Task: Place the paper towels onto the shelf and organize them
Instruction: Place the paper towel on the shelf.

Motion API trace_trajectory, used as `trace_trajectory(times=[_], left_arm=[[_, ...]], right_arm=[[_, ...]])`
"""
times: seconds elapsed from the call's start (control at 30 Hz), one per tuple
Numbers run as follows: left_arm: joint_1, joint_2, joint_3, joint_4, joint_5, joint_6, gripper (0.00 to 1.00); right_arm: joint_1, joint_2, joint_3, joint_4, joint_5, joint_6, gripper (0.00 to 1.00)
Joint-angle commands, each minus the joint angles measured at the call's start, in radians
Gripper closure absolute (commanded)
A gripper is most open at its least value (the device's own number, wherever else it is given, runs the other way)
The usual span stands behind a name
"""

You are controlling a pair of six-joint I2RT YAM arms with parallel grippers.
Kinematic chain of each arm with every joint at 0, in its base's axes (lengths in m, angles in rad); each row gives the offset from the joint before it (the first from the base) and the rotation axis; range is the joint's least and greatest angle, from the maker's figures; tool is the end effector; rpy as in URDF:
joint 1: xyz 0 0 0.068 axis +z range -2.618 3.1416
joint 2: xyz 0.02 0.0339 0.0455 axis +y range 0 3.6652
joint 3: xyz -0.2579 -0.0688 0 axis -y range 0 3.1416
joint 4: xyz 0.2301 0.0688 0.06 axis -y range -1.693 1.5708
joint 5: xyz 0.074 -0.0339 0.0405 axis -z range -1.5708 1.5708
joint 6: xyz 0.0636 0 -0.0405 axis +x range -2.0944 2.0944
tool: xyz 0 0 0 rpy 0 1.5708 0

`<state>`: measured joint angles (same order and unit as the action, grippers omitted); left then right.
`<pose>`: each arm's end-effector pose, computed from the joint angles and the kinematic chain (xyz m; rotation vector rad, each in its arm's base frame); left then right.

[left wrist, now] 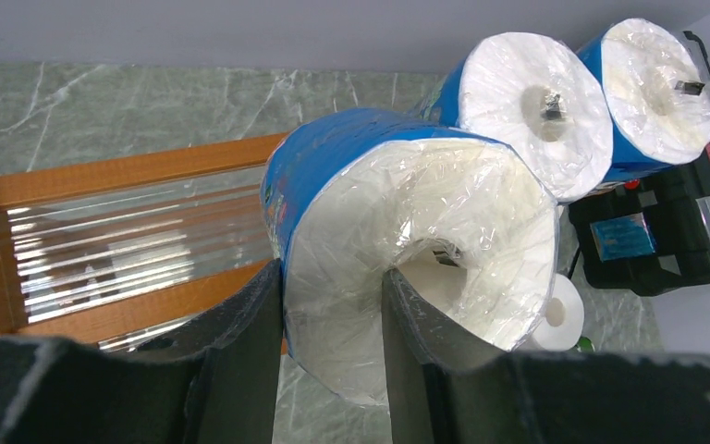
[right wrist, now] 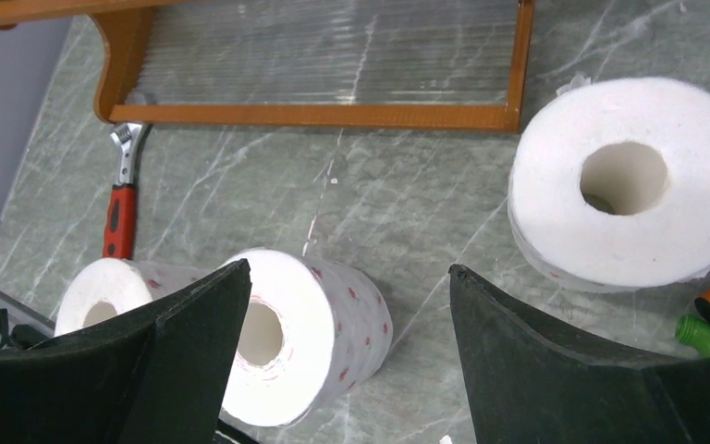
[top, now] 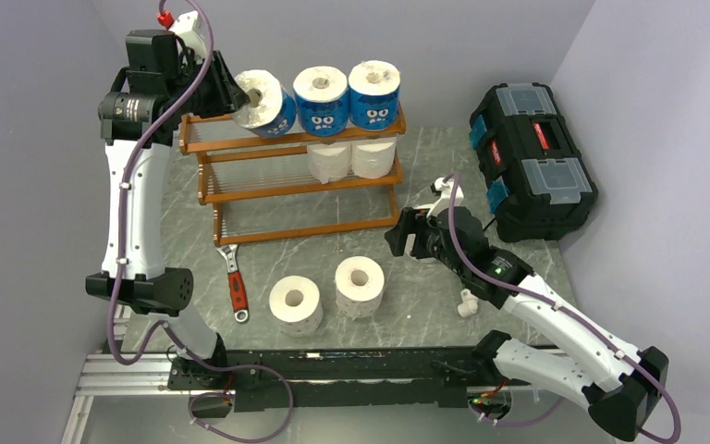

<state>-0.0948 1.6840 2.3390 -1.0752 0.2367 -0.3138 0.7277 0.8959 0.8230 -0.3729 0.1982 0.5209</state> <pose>0.3162 -0.0450 0.5021 -0.0655 2.0120 -0.4978 0.1694 0.1342 0.2991 -0.0840 2.0565 0.5913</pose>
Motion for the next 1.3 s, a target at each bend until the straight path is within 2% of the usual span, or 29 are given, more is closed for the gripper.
trace_trajectory(times=[0.0,0.97,1.27], left_arm=[[0.003,0.0,0.06,0.082,0.038,-0.023,0.58],[0.002,0.051,0.061,0.09,-0.008,0.023,0.55],[0.0,0.026,0.017,0.152,-0.02,0.034,0.54]], right_arm=[[-0.002,0.002,-0.018,0.031,-0.019,0.031,0.2],[-0.002,-0.008,-0.039,0.035,0.014,0.036,0.2],[-0.002,-0.01,-0.045,0.035,0.016,0.038,0.2]])
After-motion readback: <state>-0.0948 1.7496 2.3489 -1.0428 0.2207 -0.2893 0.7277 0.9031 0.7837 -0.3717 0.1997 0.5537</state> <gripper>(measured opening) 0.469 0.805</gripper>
